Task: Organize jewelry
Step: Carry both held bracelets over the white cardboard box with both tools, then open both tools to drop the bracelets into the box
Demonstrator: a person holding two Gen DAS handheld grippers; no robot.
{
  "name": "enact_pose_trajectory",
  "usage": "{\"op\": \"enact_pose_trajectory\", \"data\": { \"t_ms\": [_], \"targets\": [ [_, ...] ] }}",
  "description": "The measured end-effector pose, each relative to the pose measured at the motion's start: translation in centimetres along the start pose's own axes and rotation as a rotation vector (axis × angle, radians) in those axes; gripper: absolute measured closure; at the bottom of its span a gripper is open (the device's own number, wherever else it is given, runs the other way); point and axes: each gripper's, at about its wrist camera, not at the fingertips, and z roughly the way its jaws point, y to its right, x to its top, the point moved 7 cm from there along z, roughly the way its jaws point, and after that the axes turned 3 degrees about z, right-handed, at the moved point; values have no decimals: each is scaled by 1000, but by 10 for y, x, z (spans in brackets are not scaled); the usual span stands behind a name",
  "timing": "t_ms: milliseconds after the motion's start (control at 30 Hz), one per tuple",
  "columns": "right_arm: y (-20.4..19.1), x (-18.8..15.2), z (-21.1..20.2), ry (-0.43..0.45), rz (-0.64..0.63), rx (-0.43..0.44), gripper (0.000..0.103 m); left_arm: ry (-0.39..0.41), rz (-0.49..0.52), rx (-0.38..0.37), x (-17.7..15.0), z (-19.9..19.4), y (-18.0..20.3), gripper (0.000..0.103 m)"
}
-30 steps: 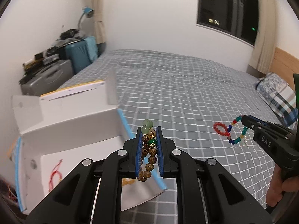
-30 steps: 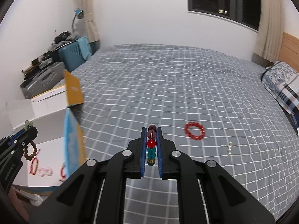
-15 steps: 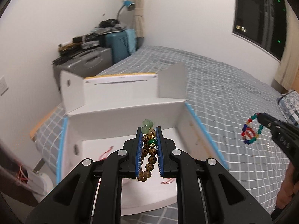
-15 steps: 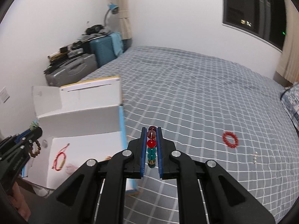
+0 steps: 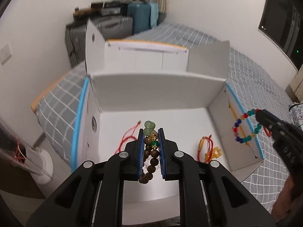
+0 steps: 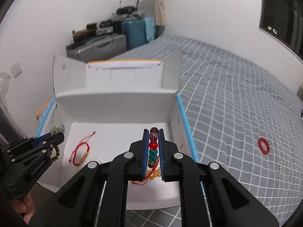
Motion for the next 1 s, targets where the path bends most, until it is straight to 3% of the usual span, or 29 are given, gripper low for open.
{"op": "enact_pose_trajectory", "data": {
  "t_ms": [500, 933, 1000],
  "targets": [
    [-17, -44, 74, -214, -11, -34, 94, -162, -12, 71, -26, 54, -13, 90],
    [-22, -49, 84, -228, -26, -39, 93, -186, -8, 78, -29, 58, -15, 86],
    [-23, -48, 80, -214, -32, -36, 85, -174, -8, 84, -27, 55, -16, 85]
  ]
}}
